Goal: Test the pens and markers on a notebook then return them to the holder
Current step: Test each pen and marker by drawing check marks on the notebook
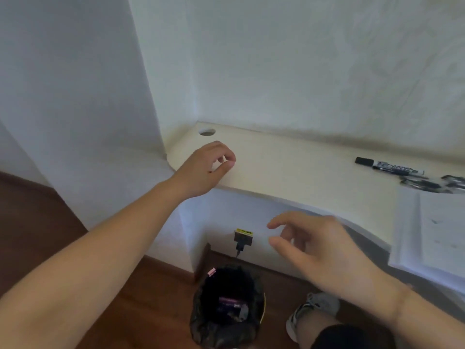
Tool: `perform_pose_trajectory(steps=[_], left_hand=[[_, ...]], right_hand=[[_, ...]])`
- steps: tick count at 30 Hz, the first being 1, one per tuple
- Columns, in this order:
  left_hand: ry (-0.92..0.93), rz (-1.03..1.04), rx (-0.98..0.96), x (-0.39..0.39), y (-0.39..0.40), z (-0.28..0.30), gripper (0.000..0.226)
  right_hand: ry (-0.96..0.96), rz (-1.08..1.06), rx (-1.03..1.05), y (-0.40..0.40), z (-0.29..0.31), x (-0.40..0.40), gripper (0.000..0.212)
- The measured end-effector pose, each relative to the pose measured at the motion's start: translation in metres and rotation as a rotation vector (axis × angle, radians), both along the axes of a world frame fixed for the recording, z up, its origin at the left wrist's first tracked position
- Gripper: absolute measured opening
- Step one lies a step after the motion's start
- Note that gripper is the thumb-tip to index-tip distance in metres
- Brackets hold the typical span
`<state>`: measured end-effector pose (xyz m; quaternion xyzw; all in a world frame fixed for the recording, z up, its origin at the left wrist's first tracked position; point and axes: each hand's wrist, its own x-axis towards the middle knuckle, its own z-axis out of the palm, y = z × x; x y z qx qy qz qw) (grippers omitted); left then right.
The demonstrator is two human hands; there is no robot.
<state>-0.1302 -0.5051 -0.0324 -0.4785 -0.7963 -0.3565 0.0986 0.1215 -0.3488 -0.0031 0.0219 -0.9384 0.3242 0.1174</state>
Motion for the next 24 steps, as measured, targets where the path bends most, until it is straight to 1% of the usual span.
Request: perform_pose_trajectory(steps=[1, 3, 5, 6, 9, 10, 11, 13, 15, 17, 19, 22, 24], left_hand=[[0.005, -0.021, -0.008, 0.003, 0.012, 0.004, 0.014], [0.013, -0.073, -0.015, 0.01, 0.041, 0.013, 0.011], [0.013, -0.127, 0.014, 0.02, 0.079, 0.024, 0.007], [0.016, -0.156, 0.034, 0.026, 0.101, 0.029, 0.006], [0.112, -0.26, 0.029, 0.054, 0.173, 0.038, 0.008], [0.181, -0.299, 0.012, 0.063, 0.198, 0.038, 0.009], [0.262, -0.327, -0.006, 0.07, 0.223, 0.037, 0.011], [0.399, -0.311, -0.076, 0.077, 0.267, 0.032, 0.019], [0.442, -0.214, -0.196, 0.075, 0.304, 0.026, 0.027], [0.452, -0.134, -0.346, 0.071, 0.33, 0.022, 0.027], [0.443, -0.116, -0.449, 0.065, 0.343, 0.02, 0.024], [0.278, -0.136, -0.492, 0.058, 0.35, 0.022, 0.016], [0.182, -0.129, -0.527, 0.051, 0.352, 0.026, 0.008]], right_hand=[[0.091, -0.03, -0.069, 0.005, 0.019, 0.018, 0.009], [0.249, -0.146, -0.148, 0.029, 0.048, 0.053, 0.012], [0.31, -0.315, -0.138, 0.064, 0.067, 0.08, 0.012], [0.298, -0.393, -0.11, 0.085, 0.072, 0.093, 0.012], [0.125, -0.591, 0.023, 0.153, 0.068, 0.122, 0.026], [0.085, -0.654, 0.064, 0.174, 0.063, 0.129, 0.026], [0.053, -0.703, 0.085, 0.191, 0.059, 0.134, 0.02], [0.018, -0.748, 0.132, 0.217, 0.053, 0.14, 0.005], [-0.026, -0.768, 0.137, 0.238, 0.047, 0.146, 0.015], [-0.035, -0.779, 0.14, 0.254, 0.039, 0.152, 0.021], [0.009, -0.775, 0.101, 0.264, 0.034, 0.157, 0.019], [0.119, -0.779, -0.06, 0.271, 0.028, 0.164, 0.018], [0.13, -0.763, -0.077, 0.274, 0.023, 0.167, 0.015]])
